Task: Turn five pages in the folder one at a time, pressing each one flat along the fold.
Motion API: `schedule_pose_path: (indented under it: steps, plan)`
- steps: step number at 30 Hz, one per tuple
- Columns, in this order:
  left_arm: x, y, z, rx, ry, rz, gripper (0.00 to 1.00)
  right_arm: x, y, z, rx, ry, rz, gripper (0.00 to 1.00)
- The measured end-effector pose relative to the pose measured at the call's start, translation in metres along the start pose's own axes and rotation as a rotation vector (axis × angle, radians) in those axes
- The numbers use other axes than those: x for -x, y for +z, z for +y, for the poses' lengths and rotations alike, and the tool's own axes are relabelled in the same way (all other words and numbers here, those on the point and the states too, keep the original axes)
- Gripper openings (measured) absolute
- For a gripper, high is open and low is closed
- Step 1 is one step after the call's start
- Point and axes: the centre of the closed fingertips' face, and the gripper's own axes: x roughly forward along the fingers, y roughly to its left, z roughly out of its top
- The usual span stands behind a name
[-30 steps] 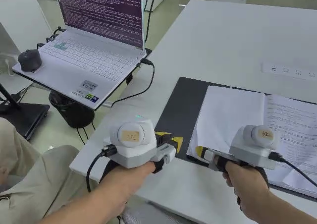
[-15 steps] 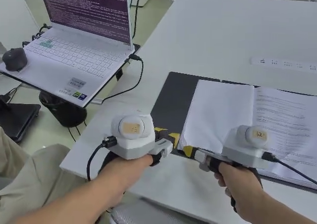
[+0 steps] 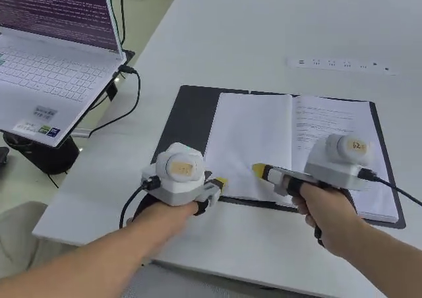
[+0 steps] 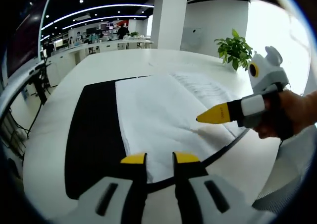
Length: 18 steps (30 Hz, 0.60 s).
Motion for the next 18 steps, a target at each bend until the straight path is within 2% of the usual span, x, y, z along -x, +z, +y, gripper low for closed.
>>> schedule_pose_path:
  steps: [2,6,8,12,14,15,16,18]
  plan:
    - [-0.001,-0.002,0.001,0.004,0.006,0.0,0.16,0.001,0.006,-0.01,0.0,-0.014,-0.003,0.0]
    - [-0.004,-0.009,0.003,0.007,0.028,0.015,0.17,0.003,0.018,-0.019,-0.013,-0.03,-0.008,0.0]
    - [-0.003,-0.01,0.005,-0.004,0.045,0.007,0.14,0.002,0.027,-0.023,-0.027,-0.036,-0.013,0.0]
    - [-0.003,-0.011,0.005,-0.138,0.066,0.011,0.13,-0.003,0.045,-0.036,-0.086,-0.058,-0.019,0.0]
    - [-0.003,-0.011,0.006,-0.099,0.065,0.01,0.13,-0.012,0.055,-0.052,-0.11,-0.068,-0.017,0.0]
    - [-0.003,-0.011,0.006,-0.097,0.064,0.008,0.13,-0.015,0.059,-0.057,-0.123,-0.067,-0.023,0.0]
    - [-0.002,-0.01,0.006,-0.1,0.063,0.005,0.13,-0.018,0.063,-0.061,-0.174,-0.062,-0.029,0.0]
    - [-0.002,-0.01,0.006,-0.094,0.063,-0.002,0.13,-0.021,0.07,-0.071,-0.205,-0.07,-0.048,0.0]
